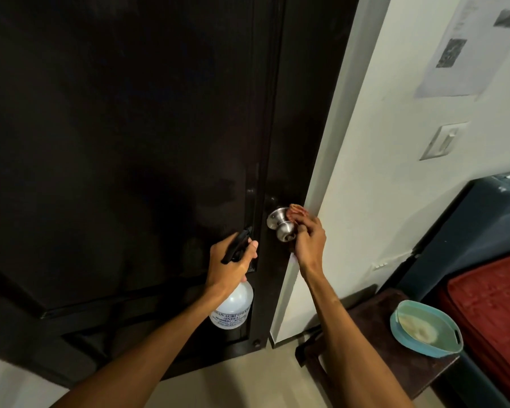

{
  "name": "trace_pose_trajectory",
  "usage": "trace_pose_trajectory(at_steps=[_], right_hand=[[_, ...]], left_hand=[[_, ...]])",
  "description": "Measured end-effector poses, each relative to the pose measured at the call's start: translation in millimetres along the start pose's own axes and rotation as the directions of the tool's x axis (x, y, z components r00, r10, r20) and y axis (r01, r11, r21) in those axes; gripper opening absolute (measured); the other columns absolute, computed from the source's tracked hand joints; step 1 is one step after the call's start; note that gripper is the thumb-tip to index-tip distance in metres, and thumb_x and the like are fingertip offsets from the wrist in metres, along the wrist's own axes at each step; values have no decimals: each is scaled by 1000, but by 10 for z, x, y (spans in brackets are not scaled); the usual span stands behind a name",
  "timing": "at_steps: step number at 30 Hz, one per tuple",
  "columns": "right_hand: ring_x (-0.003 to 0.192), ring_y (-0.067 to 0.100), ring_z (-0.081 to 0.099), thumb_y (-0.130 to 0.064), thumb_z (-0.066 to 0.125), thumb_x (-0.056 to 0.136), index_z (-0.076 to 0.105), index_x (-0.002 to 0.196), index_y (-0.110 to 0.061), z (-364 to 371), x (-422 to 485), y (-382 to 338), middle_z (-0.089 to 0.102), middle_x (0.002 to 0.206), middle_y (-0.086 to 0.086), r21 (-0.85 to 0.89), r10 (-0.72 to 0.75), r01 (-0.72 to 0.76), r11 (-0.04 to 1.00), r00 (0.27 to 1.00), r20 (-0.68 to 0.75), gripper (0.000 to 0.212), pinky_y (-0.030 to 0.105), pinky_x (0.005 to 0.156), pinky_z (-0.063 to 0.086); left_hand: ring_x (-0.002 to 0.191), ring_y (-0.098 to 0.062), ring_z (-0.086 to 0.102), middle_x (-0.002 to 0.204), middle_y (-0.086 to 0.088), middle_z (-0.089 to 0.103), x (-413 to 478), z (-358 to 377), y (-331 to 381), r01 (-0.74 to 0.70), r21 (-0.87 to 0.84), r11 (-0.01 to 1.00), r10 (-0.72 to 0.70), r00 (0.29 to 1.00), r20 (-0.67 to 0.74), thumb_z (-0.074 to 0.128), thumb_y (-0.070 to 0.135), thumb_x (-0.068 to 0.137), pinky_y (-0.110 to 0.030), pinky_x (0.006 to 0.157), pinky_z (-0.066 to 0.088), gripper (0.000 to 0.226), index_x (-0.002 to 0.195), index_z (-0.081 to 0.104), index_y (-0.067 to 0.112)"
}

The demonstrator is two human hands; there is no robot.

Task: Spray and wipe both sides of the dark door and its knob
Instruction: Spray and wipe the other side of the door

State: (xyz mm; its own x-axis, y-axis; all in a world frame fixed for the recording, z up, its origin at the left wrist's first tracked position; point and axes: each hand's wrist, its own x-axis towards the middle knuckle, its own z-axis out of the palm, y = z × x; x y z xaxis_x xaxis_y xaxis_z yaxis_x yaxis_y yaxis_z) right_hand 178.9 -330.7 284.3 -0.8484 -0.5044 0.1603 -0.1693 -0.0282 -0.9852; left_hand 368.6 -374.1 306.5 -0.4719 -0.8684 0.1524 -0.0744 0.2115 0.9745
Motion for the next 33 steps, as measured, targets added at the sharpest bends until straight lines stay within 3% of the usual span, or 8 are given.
trace_pose_trajectory(at_steps=[4, 10, 15, 18, 22, 26, 30, 33], right_hand=[[125, 12, 52, -5, 50, 98, 74, 119, -16, -3, -14, 10, 57, 135, -2, -154, -144, 159, 975, 984, 104, 33, 33, 117, 40], [121, 25, 63, -13, 50, 100, 71, 127, -20, -88, -122, 9, 67, 132, -1, 444, 288, -321, 836, 947, 143, 35, 50, 96, 56], [127, 20, 56, 10, 49, 89, 75, 118, -13, -70, 5, -158, 59, 133, 4, -53, -221, 224, 973, 974, 54, 44, 34, 110, 48], [118, 22, 49, -1, 56, 78, 75, 118, -18, 33, 71, -304, 54, 131, 3, -458, -491, 633, 624, 773, 401, 48, 33, 101, 43], [120, 32, 45, -13, 84, 71, 79, 108, -15, 164, -149, -172, 52, 133, 10, -685, -385, 726, 66, 651, 654, 37, 50, 104, 45], [128, 34, 47, -18, 77, 83, 80, 105, -15, 206, -163, -98, 56, 135, 11, -607, -353, 783, -136, 534, 768, 23, 53, 114, 37], [146, 33, 35, -20, 70, 90, 71, 127, -17, 259, -351, 89, 54, 146, 12, -429, -7, 821, -376, 461, 888, 37, 50, 124, 23], [145, 35, 39, -14, 67, 92, 69, 130, -16, 117, -479, 433, 56, 144, 10, -517, 5, 847, -126, 522, 853, 38, 48, 121, 27]], left_hand=[[39, -5, 54, 60, 7, 68, -6, 7, -27, -4, 31, 999, 4, 1000, 3, 71, 17, 100, -22, 40, 42, 22, 82, 70, 4], [42, -6, 56, 72, -1, 73, -23, 27, -43, 2, 18, 1000, -2, 1000, 17, 70, 18, 100, -23, 42, 44, 20, 82, 71, 10], [39, -5, 52, 68, 3, 72, 20, -49, -2, -3, 27, 1000, 3, 1000, -6, 70, 17, 100, -21, 41, 43, 20, 84, 71, 5], [39, -3, 54, 69, 2, 73, 32, -87, -4, -3, 31, 1000, 4, 999, -40, 71, 18, 100, -19, 41, 42, 18, 87, 71, 5], [39, -4, 56, 66, 4, 72, 14, -110, -27, -8, 25, 1000, 10, 999, -50, 70, 17, 100, -19, 41, 43, 17, 88, 72, 5], [40, -4, 55, 73, -1, 74, 13, -107, -49, -3, 0, 1000, 3, 999, -33, 71, 17, 100, -21, 40, 43, 14, 91, 73, 6], [41, -4, 56, 79, -8, 76, 4, -140, -89, 6, 10, 1000, -6, 999, -46, 71, 19, 100, -21, 41, 43, 15, 90, 73, 7], [42, -6, 57, 78, -6, 76, -7, -160, -130, 4, 14, 1000, -4, 999, -53, 71, 19, 99, -22, 41, 45, 16, 87, 72, 8]])
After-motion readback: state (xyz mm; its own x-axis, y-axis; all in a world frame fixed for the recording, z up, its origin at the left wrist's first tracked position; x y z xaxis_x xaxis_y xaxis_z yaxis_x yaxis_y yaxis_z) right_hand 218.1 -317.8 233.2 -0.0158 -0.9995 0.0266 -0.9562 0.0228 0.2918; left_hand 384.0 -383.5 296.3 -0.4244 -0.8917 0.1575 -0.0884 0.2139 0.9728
